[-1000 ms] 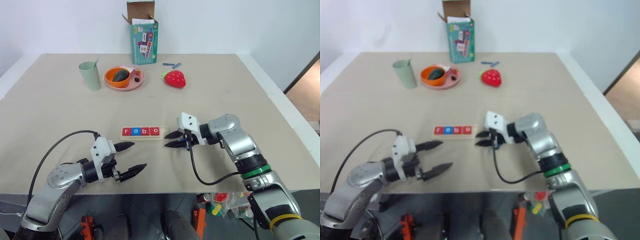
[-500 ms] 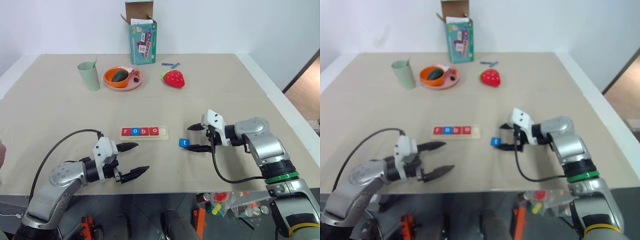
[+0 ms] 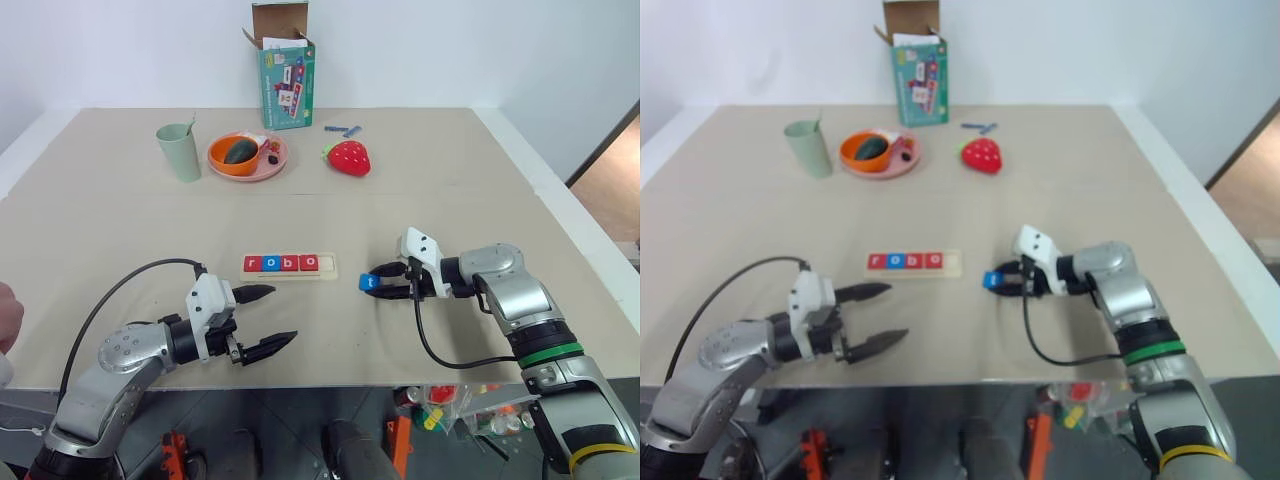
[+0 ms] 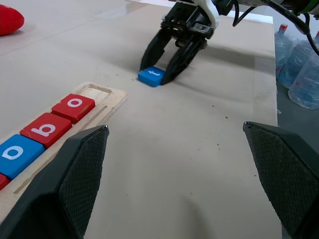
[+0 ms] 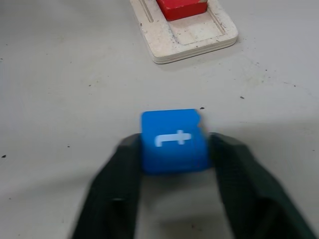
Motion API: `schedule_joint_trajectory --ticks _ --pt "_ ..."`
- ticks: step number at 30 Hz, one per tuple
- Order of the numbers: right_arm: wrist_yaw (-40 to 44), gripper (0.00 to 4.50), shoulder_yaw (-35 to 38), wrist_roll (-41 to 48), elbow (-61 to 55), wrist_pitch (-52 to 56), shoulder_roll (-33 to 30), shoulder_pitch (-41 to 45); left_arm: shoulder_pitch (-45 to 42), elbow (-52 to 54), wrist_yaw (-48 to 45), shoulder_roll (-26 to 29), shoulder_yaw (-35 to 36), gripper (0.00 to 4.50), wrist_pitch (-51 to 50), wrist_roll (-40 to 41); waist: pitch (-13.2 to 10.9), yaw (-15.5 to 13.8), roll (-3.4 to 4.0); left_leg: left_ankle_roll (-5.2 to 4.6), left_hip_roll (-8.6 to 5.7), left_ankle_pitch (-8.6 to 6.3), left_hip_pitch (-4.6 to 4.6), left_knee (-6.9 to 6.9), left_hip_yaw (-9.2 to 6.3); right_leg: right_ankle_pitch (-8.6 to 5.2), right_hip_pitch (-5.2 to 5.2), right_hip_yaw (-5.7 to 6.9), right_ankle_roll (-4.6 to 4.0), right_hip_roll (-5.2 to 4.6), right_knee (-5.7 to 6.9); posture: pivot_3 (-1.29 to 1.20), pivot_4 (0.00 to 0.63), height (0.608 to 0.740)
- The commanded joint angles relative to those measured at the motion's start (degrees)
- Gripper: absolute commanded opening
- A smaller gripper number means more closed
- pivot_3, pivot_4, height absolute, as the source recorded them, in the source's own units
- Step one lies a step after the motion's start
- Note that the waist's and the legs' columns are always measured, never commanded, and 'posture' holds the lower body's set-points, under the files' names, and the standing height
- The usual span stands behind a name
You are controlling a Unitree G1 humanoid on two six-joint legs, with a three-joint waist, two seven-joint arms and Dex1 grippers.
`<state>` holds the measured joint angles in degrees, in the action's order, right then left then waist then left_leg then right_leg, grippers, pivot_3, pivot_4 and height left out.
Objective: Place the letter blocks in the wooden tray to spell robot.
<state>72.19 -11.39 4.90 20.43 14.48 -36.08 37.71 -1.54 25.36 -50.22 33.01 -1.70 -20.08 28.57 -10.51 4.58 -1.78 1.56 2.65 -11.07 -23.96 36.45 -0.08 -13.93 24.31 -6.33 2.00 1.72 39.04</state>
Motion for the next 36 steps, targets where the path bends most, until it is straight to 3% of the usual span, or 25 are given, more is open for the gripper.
schedule_joint_trajectory --ticks 1,9,16,36 --pt "0.3 1.25 0.0 0.4 -1.0 0.4 -0.1 0.7 0.0 0.8 0.9 0.1 1.4 4.5 1.7 -0.8 0.0 0.0 0.0 0.0 0.0 0.0 0.0 0.0 0.0 0.0 0.0 0.0 0.0 0.0 0.0 0.0 0.15 0.74" --pt "-0.3 1.25 0.3 2.2 1.5 3.7 5.1 9.5 -1.0 -1.4 5.3 -2.7 1.7 4.5 3.9 -3.3 0.0 0.3 0.03 0.0 0.04 0.0 0.05 0.0 0.03 0.12 0.03 -0.03 -0.04 0.06 0.01 0.0 0.15 0.74" --pt "2.4 1.25 -4.7 -1.9 11.7 -2.2 9.9 16.4 -0.9 -1.8 5.7 -3.1 1.6 4.5 4.3 -4.2 0.0 0.0 -0.01 -0.01 0.02 0.01 -0.01 -0.01 -0.01 0.04 0.0 0.0 0.01 0.03 0.0 0.0 0.15 0.74" --pt "3.4 1.25 -5.5 -5.1 23.4 -8.7 11.7 20.9 1.4 -0.5 6.3 -2.9 1.7 4.5 4.5 -4.3 0.0 -0.1 0.0 0.0 0.0 -0.01 -0.12 -0.01 -0.05 0.03 0.08 0.06 0.0 -0.02 -0.01 0.0 0.15 0.74"
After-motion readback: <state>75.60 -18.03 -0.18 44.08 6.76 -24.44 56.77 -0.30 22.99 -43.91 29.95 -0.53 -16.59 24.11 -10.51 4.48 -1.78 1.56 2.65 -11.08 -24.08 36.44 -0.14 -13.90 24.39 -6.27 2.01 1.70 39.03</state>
